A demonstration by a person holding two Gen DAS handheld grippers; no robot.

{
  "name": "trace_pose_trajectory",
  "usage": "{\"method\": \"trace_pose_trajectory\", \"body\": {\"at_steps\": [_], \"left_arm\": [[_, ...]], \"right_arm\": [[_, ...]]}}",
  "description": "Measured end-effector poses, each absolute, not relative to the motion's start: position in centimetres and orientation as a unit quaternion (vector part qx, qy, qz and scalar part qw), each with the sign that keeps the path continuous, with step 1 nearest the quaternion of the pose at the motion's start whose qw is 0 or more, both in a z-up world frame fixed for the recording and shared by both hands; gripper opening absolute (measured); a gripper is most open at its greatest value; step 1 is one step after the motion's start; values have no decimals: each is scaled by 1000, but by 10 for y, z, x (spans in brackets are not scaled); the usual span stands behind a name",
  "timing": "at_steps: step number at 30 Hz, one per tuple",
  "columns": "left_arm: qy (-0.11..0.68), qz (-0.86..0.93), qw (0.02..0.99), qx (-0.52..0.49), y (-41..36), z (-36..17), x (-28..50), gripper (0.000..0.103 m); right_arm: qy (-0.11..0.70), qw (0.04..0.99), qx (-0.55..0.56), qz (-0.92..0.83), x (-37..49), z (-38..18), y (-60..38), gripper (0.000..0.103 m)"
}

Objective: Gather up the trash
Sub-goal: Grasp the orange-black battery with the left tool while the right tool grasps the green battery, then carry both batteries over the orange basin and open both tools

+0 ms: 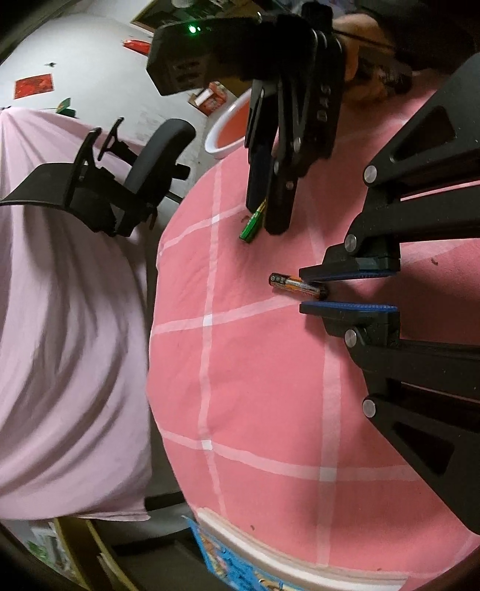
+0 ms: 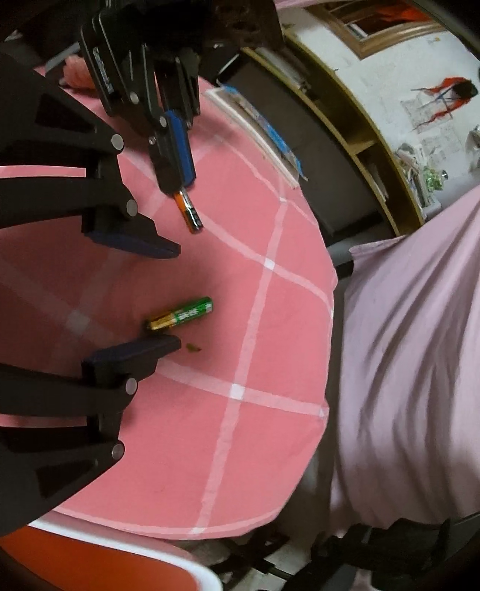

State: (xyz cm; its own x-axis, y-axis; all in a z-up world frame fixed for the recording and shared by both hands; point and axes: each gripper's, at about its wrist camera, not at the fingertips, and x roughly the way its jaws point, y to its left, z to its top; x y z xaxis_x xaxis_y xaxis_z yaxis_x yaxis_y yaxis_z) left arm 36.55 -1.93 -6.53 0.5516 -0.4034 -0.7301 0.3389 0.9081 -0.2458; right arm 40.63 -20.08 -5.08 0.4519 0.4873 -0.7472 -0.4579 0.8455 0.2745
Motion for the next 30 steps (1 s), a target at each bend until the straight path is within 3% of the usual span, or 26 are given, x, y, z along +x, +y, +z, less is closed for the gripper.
{"method": "trace_pose_trajectory", "body": {"at_steps": [4,6,11,15,18,22,30], "left_arm": [[426,-220,876,-46,-17,-64,367,14],[426,-225,875,-42,-18,-63,369,17],[434,-224,872,-27,-27,-66,377,17],[433,-212,876,-5,-32,-66,373,16],[431,-201,880,3,-35,-69,373,7],[428,-204,881,-15,-29,-69,374,7],[367,-187,910,-46,-16,-52,359,7]], "right_arm": [[442,858,6,263,410,-50,-198,38],[442,861,2,253,411,-50,-197,30],[443,863,-3,245,411,-51,-198,24],[443,864,-11,239,411,-52,-193,20],[439,867,-32,233,408,-52,-186,15],[430,872,-48,230,403,-52,-182,9],[367,904,-86,204,381,-38,-177,8]]}}
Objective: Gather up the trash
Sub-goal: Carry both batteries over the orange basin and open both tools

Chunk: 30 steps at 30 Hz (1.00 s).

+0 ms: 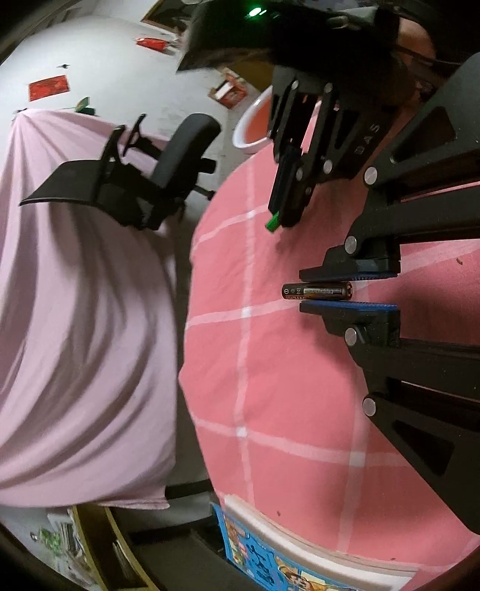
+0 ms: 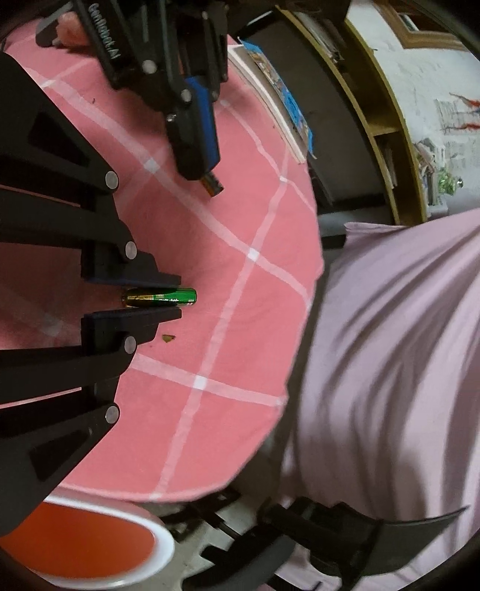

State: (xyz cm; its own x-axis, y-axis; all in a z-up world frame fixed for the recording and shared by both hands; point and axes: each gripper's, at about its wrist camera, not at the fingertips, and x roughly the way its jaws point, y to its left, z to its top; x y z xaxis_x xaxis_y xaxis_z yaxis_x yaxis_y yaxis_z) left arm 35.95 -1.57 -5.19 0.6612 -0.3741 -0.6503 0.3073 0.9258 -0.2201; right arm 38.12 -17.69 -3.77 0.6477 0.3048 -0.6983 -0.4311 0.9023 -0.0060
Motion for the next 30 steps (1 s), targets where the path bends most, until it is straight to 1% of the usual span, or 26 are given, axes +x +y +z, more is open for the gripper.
{"method": "trace_pose_trajectory", "body": {"at_steps": [4,10,14,19,25,30], "left_arm": [[314,-185,929,-67,-10,-40,347,7],[230,-164,958,-51,-14,-23,318,7],[190,-142,971,-39,-16,-18,301,7],[139,-115,982,-48,-13,-12,280,7],[86,-104,990,-31,-21,-8,252,7],[59,-102,993,-14,-34,-6,233,7]], "right_arm": [[296,932,-82,191,361,-21,-184,8],[208,961,-76,165,336,-3,-189,8],[148,975,-80,144,315,7,-191,8],[79,986,-78,125,291,16,-197,8],[49,992,-50,109,270,23,-214,8],[37,994,-20,97,250,30,-233,8]]}}
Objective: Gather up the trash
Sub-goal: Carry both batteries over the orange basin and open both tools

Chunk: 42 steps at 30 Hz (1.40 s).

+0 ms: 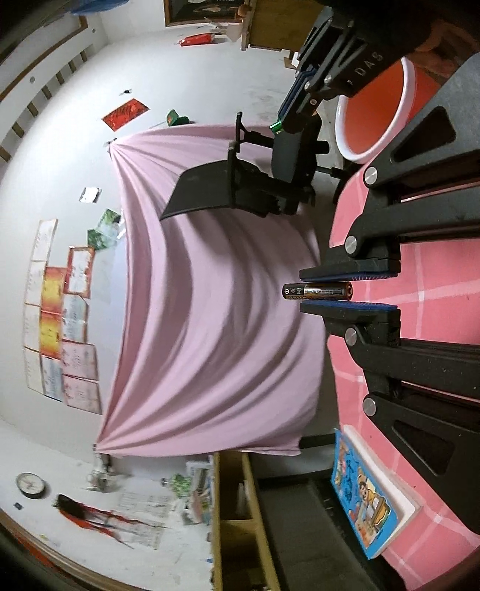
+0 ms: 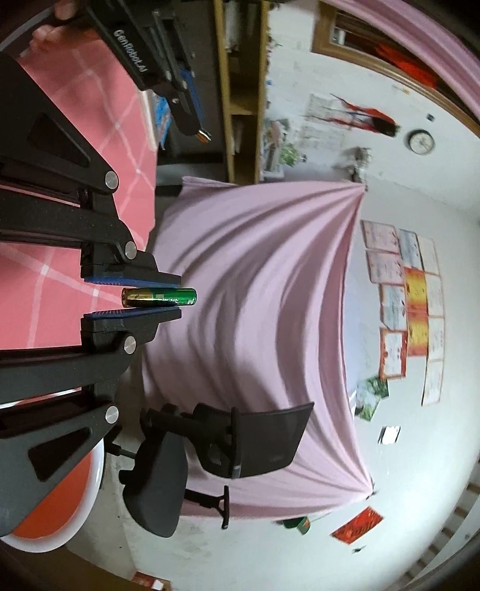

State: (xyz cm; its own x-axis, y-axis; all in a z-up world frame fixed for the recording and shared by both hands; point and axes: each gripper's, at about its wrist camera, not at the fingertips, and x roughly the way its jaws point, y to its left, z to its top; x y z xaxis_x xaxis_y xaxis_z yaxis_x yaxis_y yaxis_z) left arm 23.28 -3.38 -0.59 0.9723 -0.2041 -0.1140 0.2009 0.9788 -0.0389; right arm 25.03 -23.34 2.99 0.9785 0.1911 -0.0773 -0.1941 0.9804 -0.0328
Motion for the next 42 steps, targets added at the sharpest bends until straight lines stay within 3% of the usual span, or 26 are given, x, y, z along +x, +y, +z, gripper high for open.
{"method": "trace_pose_trajectory", "body": {"at_steps": [12,24,42], "left_arm": [[40,-156,987,3,-104,11,226,7],[83,-252,964,13,-199,17,249,7],[233,-336,911,49,-281,-5,293,7]], "right_arm": [[29,999,10,45,226,36,-282,8],[83,993,72,-32,230,25,-360,8],[198,956,198,-91,252,-10,-431,9]]}}
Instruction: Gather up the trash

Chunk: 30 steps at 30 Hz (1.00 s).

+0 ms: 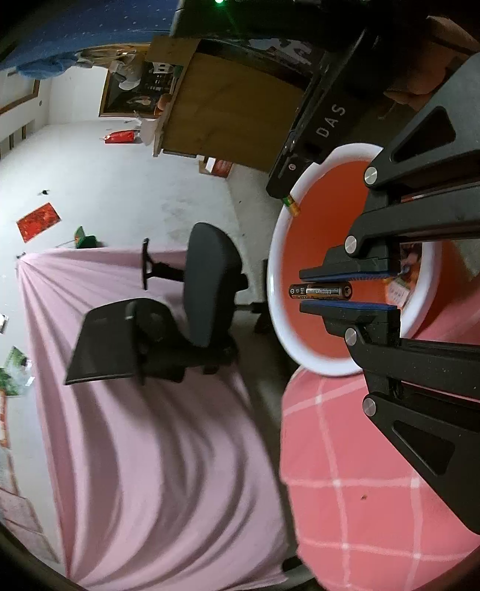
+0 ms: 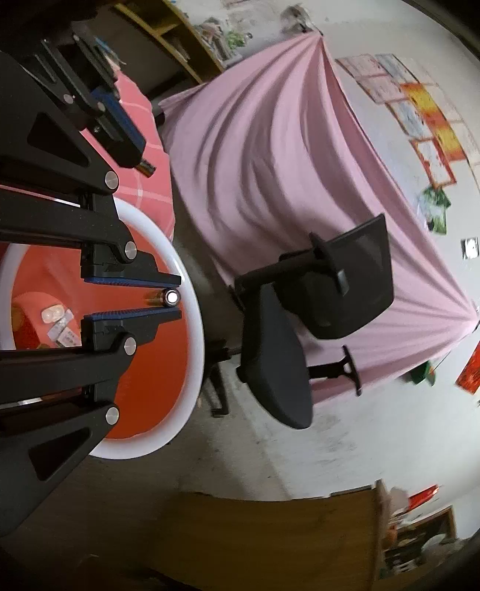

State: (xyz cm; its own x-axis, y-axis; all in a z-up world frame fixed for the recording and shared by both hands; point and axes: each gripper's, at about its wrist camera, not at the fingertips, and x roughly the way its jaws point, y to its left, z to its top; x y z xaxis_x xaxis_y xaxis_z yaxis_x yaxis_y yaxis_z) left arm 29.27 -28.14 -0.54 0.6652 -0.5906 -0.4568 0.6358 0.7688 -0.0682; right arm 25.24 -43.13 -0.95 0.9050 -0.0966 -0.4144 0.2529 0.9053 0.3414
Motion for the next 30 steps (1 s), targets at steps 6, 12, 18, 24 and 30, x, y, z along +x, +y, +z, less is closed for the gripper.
{"method": "trace_pose_trajectory", "body": {"at_steps": [6,12,18,24,30], "left_arm": [[267,-336,903,27,-276,-11,301,12],[268,-332,904,18,-267,-9,297,17],[271,-317,909,12,-258,-10,298,17],[270,-304,914,9,-249,-9,294,17],[265,-295,918,17,-241,-5,287,17]], "right_arm": [[216,948,216,-94,254,-15,-435,10],[221,948,212,-90,254,-16,-430,10],[222,948,211,-90,255,-16,-430,11],[221,948,209,-90,256,-16,-428,11],[219,950,204,-86,255,-15,-425,11]]}}
